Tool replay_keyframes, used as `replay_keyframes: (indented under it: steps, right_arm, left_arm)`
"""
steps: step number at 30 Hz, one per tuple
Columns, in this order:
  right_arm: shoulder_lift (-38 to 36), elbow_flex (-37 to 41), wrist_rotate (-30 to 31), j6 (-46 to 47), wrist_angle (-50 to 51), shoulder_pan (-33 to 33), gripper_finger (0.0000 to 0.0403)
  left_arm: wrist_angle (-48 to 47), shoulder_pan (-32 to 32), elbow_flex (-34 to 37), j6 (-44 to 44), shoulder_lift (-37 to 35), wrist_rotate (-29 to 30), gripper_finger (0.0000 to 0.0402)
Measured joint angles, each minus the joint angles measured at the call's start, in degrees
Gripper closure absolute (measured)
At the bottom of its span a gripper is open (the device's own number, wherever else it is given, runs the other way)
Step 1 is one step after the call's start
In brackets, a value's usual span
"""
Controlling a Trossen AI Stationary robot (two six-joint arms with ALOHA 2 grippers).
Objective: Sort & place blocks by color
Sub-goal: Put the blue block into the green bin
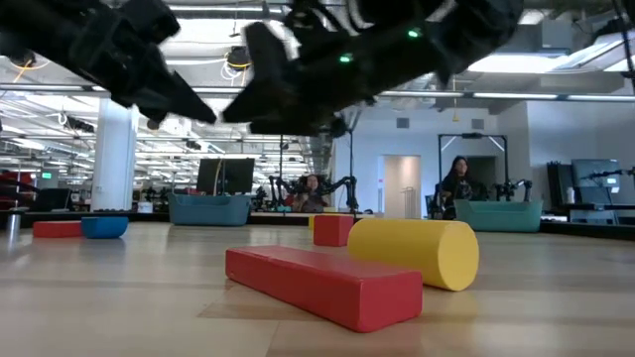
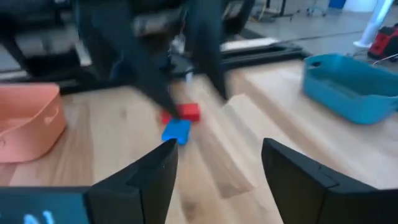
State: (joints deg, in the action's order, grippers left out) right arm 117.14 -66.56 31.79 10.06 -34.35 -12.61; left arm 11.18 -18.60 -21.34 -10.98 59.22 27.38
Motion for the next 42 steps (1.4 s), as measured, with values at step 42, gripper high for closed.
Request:
replay_keyframes:
  steps: [42]
  right_arm:
    - [34.0,-55.8,-17.4,0.2,36.6,7.6,0.0070]
  left_arm:
    - [-37.8,-25.6,0.1,-46.0,-6.2,40.1,0.0253]
